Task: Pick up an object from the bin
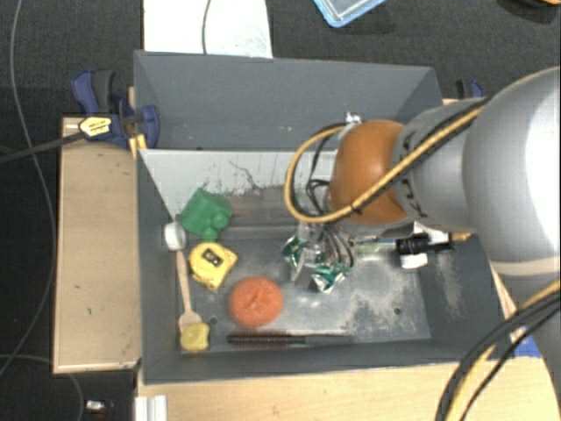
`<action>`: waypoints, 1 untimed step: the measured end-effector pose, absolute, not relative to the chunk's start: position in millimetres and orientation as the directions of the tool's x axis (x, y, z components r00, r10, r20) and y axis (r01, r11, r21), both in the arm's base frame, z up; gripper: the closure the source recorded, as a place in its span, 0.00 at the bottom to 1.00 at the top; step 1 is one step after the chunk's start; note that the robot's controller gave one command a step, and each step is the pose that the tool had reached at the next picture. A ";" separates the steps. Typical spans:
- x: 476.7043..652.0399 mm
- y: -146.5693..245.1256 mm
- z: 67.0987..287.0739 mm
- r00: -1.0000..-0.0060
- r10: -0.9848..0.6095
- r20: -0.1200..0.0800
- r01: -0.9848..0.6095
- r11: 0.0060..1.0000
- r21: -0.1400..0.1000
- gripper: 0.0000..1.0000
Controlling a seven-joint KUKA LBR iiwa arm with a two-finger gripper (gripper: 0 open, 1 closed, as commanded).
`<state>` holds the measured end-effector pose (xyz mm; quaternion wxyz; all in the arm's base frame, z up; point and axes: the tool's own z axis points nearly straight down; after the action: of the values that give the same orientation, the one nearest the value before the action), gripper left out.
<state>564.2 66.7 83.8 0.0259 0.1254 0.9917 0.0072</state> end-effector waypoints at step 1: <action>560.7 65.7 97.1 -0.968 0.247 -0.040 0.246 0.969 0.015 1.00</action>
Offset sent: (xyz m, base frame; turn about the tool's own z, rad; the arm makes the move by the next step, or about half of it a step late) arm -0.0016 -0.0003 0.0356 -0.0011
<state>560.7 65.7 97.1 0.0206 0.1243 0.9920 0.0052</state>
